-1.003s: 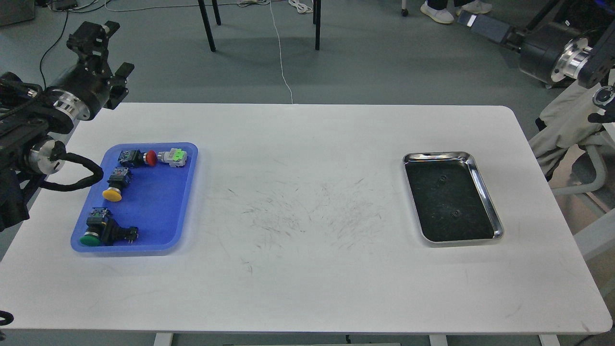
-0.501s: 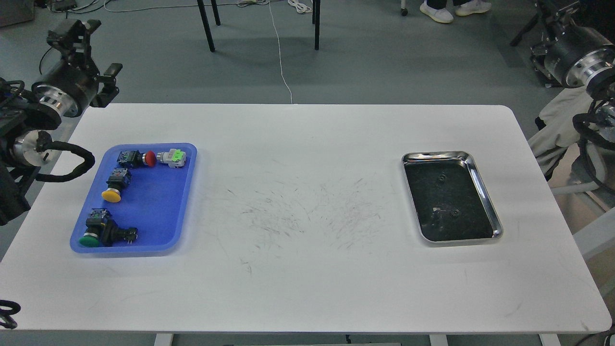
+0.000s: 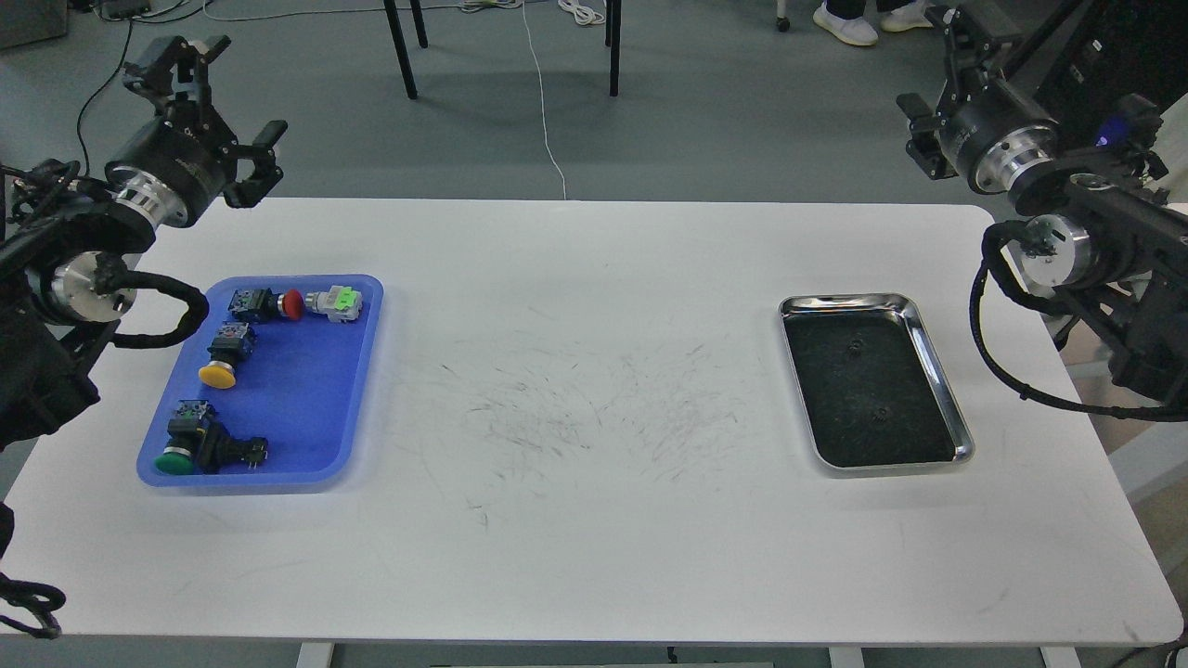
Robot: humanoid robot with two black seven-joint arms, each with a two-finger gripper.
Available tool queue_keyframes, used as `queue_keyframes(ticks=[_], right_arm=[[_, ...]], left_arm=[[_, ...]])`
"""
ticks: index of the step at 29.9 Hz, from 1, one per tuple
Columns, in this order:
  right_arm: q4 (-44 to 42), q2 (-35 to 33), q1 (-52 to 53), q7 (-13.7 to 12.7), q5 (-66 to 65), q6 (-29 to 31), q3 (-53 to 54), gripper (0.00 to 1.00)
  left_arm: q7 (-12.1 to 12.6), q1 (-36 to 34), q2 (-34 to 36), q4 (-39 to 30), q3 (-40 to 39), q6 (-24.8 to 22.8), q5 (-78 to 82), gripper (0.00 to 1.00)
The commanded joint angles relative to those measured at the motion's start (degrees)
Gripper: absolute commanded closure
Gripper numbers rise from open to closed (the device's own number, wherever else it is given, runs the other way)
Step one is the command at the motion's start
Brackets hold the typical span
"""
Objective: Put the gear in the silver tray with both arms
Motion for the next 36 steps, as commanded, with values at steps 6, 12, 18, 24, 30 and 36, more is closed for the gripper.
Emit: queue_keyframes(ticks=[6, 12, 18, 24, 30, 36], right_arm=[[0.52, 0.98, -2.98, 0.57, 0.11, 0.09, 3.22, 0.03], [1.22, 1.69, -5.09, -0.22, 0.11, -0.62, 5.15, 0.01], [1.66, 1.69, -7.11, -0.31, 3.27, 0.97, 9.73, 0.01], [1.93, 2.21, -7.20, 0.04, 4.60, 1.14, 10.43, 0.01], [0.53, 5.20, -7.20, 0.21, 4.59, 3.16, 10.43, 0.01], [-0.18, 5.82, -7.38, 0.22, 5.30, 2.55, 11.04, 0.01]], left_arm=[[-0.30, 2.07, 2.16, -3.21, 2.52, 0.86, 2.36, 0.02], [-0.21, 2.25, 2.16, -3.30, 2.26, 1.91, 2.36, 0.02], [0.05, 2.16, 2.25, -3.30, 1.29, 1.39, 1.40, 0.02], [0.23, 2.51, 1.20, -2.42, -4.07, 1.65, 0.78, 0.03], [0.23, 2.69, 0.76, -2.07, -4.86, 1.30, -0.27, 0.03], [0.40, 2.77, 0.41, -2.16, -5.04, 1.04, -0.54, 0.02]])
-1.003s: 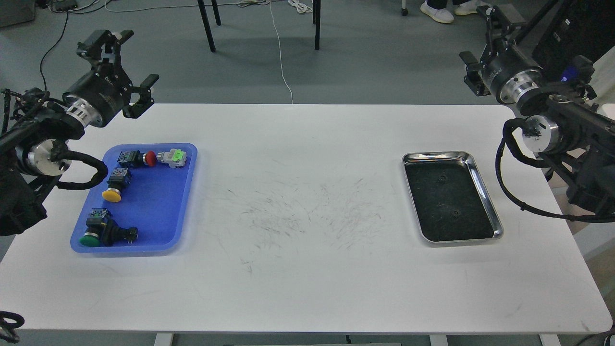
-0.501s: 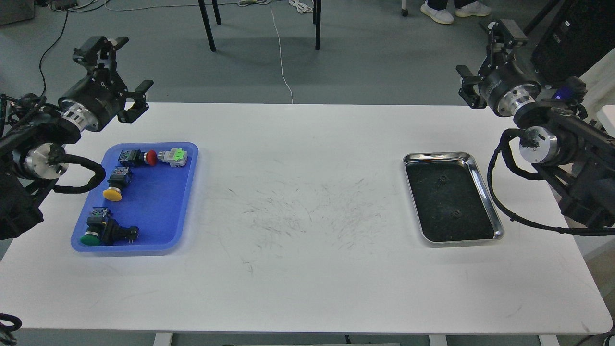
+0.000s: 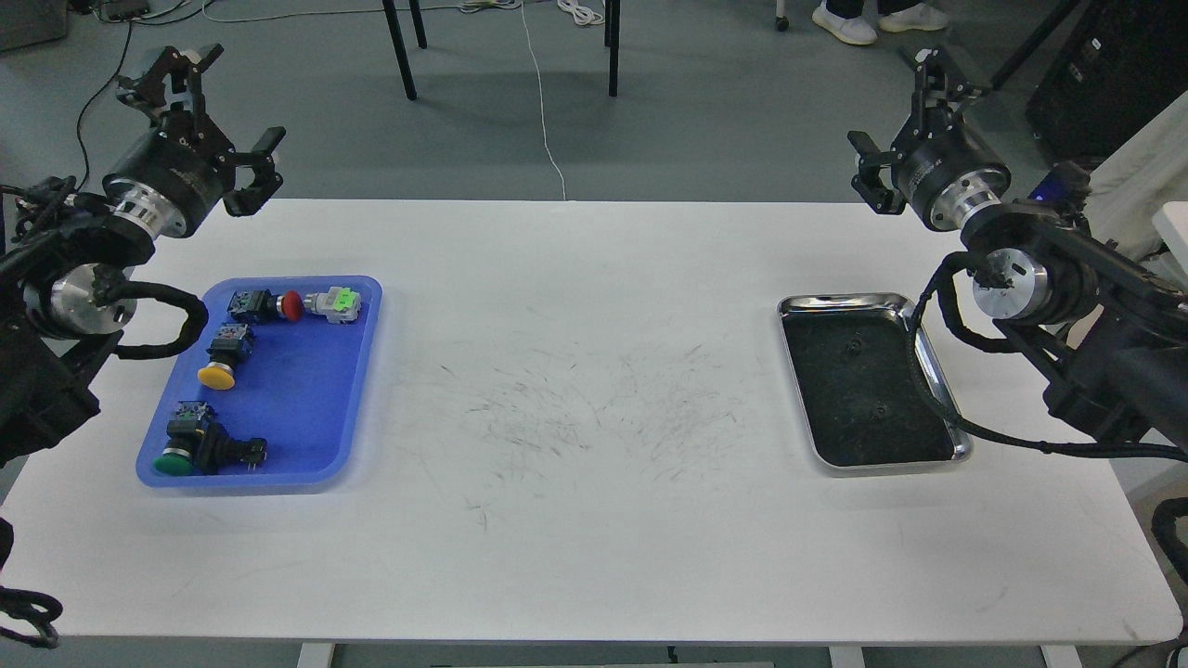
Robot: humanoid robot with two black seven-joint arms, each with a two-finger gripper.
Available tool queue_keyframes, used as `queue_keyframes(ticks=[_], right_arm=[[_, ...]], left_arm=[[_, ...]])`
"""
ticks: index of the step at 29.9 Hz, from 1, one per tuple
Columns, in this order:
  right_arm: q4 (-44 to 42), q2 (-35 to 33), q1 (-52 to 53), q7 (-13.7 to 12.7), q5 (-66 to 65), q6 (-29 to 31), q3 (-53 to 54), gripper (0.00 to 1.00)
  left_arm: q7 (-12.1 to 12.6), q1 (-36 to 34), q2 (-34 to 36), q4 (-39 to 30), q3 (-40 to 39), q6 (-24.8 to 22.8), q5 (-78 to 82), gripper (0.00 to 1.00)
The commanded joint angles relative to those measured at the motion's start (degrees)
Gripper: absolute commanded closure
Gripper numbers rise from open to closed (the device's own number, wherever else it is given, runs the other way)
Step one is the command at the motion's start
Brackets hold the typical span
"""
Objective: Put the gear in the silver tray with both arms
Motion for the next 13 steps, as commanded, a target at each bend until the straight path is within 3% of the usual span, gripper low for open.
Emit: queue_keyframes(ticks=[1, 13], right_arm=[[-0.59, 0.29, -0.13, 0.13, 0.27, -1.05, 0.85, 0.01], [-0.85, 0.11, -0.83, 0.21, 0.18, -2.46, 0.68, 0.01]], left_arm=[[0.23, 0.30, -0.39, -0.25, -0.14, -0.15, -0.28, 0.02], [0.24, 1.10, -1.71, 0.02, 0.12, 0.65, -0.11, 0.02]])
